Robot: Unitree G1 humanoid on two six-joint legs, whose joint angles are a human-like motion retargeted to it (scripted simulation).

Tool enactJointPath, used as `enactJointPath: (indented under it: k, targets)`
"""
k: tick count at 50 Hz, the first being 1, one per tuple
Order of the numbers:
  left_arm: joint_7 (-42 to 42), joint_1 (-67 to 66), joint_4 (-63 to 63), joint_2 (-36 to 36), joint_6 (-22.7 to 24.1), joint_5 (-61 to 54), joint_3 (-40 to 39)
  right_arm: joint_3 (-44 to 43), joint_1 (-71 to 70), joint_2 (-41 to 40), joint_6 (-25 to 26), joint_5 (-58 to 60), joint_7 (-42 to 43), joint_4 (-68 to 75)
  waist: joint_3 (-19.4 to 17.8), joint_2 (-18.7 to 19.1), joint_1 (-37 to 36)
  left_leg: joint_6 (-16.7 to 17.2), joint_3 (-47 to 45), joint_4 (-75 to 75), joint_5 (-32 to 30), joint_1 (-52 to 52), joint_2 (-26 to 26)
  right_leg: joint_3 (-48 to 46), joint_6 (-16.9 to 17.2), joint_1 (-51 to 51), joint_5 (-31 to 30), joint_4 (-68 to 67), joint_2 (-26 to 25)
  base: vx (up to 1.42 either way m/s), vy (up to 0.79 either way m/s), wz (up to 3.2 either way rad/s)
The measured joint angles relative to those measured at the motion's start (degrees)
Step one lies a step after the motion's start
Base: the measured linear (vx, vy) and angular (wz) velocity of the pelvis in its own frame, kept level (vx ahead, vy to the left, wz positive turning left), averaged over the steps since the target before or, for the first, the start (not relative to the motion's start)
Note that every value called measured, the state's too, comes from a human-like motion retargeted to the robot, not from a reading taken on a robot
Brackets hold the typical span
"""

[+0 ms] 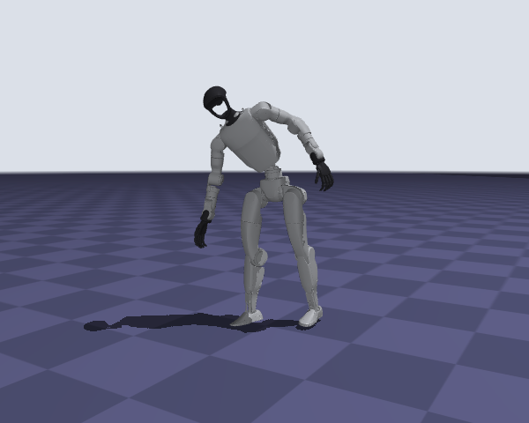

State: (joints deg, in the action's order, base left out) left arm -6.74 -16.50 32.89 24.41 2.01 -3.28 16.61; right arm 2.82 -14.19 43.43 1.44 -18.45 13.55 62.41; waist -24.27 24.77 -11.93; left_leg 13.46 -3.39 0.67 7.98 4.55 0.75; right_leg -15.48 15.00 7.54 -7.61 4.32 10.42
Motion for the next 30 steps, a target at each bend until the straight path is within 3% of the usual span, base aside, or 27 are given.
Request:
enactJointPath:
  k: [5, 13, 20, 24, 27, 30]
  targets:
    - [-8.72, -2.16, 5.82, -0.12, 1.17, 8.45, 4.37, -0.17, 1.20, -0.03, -0.93, 0.03, -1.90, -1.92, 0.56, -0.45, -1.66, 0.69, -0.04, 3.90, -3.00, -5.03, -0.24, -0.64, 0.00, -2.09, 2.79, -1.59, 0.08, 0.36, -0.05, 0.05]
    - [-3.98, -4.67, 9.33, -3.14, 1.46, 9.78, 0.90, -1.04, 1.81, 0.09, -1.38, 0.93, -1.63, -0.26, 0.54, -1.96, -4.71, 0.37, -10.14, 4.33, -5.15, -14.60, -0.29, -1.96, 0.00, -6.78, 7.14, -3.37, 0.68, 0.35, 0.05, 0.03]
    - [-2.23, -2.06, 9.86, -2.57, 0.24, 8.95, -0.53, 0.35, 0.67, -3.89, -0.95, 0.39, -2.02, 1.40, 1.06, -5.52, -7.08, -0.65, -10.52, 4.33, -9.42, -13.17, -2.94, 1.36, -1.27, -9.40, 11.17, -7.04, -1.87, 0.40, 0.10, -0.51]
    - [-1.52, 2.32, 9.44, -0.62, 0.56, 9.65, -0.04, 1.93, -0.11, -7.10, -1.25, -0.09, -2.97, 0.87, 1.47, -7.46, -5.54, 0.10, -11.80, 4.33, -7.07, -9.84, -4.97, 3.54, -4.30, -8.84, 10.46, -11.40, -3.34, 0.36, 0.14, -0.40]
    - [0.53, 6.16, 7.19, 1.50, 0.63, 10.45, -0.38, 2.62, 0.28, -8.14, -1.81, -0.34, -3.38, -0.55, 1.39, -6.48, -2.58, 0.59, -10.99, 4.33, -6.03, -7.61, -6.83, 5.27, -8.39, -6.37, 11.48, -16.66, -5.58, 0.31, 0.14, 0.15]
    - [5.37, 10.33, 2.65, 4.06, 0.54, 9.15, -1.44, 2.96, 0.65, -7.87, -1.89, -0.38, -2.39, -1.16, 1.15, -5.07, -0.11, 0.22, -9.79, 4.33, -5.37, -6.25, -7.85, 3.40, -9.49, -2.26, 13.29, -19.56, -6.04, 0.28, 0.09, 0.31]
